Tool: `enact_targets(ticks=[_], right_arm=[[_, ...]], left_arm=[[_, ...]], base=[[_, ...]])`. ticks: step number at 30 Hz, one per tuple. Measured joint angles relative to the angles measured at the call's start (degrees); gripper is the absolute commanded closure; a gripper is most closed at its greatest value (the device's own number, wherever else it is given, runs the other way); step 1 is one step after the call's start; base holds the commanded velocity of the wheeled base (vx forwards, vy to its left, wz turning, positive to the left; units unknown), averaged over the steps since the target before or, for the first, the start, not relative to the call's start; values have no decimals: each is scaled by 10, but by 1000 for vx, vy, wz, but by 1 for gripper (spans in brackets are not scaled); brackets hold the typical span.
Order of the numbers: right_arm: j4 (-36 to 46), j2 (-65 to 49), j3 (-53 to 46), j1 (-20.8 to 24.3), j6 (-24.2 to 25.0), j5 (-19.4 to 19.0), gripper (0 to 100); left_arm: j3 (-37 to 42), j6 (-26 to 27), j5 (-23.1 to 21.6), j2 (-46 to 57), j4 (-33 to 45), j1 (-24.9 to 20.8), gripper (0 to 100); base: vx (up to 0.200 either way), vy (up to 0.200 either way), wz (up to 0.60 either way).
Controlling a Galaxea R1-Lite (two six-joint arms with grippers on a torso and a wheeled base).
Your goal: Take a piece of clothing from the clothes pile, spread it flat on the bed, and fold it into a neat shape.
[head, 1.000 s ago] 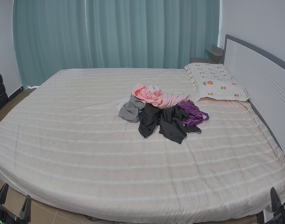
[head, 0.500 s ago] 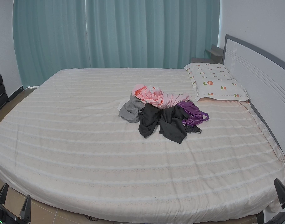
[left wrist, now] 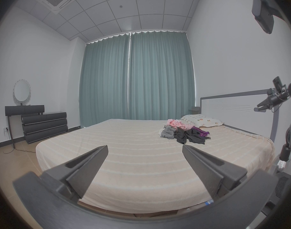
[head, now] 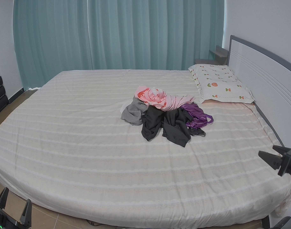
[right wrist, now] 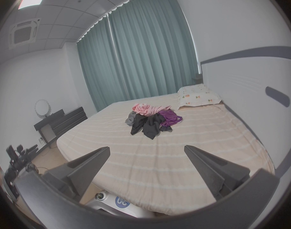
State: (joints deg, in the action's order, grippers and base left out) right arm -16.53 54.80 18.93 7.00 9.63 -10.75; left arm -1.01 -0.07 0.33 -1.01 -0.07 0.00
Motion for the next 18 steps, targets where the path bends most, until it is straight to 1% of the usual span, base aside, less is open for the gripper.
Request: enact_targets(ticks=[6,12,18], right_arm=[[-50,162,69,21,45,4,0],[-85,341,168,45,107,17,0],[-109,516,287,68,178,42,0]], left_arm=[[0,0,0,0,0,0,0],[0,0,0,0,0,0,0],[0,0,0,0,0,0,0]], base=[[0,0,0],[0,0,0],[0,0,0]])
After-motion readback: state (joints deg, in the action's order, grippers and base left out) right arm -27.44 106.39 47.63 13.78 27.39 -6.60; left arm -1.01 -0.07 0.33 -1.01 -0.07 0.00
